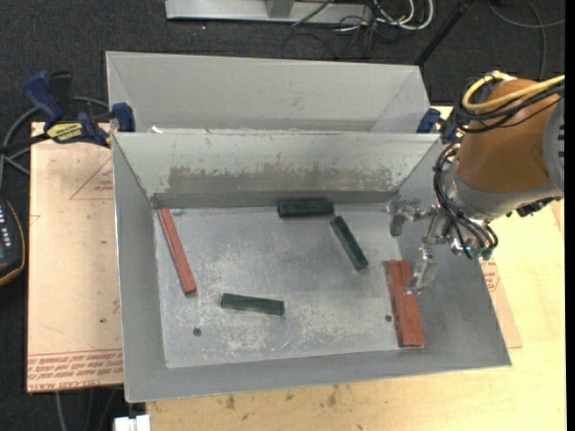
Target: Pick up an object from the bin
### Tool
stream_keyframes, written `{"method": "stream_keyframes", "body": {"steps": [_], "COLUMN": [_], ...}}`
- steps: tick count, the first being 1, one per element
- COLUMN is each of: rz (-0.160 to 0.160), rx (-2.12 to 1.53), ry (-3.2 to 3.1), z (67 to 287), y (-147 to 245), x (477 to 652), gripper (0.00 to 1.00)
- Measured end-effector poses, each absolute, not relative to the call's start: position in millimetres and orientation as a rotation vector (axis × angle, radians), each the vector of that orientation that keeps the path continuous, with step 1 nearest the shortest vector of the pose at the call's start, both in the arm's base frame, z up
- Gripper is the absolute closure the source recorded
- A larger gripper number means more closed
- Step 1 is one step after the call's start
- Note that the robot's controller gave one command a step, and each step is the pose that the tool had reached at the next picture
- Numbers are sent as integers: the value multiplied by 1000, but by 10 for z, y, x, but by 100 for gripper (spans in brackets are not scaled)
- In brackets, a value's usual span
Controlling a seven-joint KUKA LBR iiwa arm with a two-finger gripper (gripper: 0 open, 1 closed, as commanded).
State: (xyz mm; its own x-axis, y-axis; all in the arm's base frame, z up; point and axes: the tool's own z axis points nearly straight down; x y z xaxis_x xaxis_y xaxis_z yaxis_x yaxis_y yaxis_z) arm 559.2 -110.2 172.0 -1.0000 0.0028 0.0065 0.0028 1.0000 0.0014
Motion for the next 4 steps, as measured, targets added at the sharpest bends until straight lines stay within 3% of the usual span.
{"method": "stream_keyframes", "body": {"steps": [1,2,3,4], "rz": [-5,-12,-24,-11], "rx": [895,1109,1574,1974], "ry": [-3009,-2944,-2722,-2451], "z": [685,1003,1046,750], "y": [-1250,-1465,-1442,-1382], "x": [5020,5249,5184,5164], "gripper": [0,0,0,0]}}
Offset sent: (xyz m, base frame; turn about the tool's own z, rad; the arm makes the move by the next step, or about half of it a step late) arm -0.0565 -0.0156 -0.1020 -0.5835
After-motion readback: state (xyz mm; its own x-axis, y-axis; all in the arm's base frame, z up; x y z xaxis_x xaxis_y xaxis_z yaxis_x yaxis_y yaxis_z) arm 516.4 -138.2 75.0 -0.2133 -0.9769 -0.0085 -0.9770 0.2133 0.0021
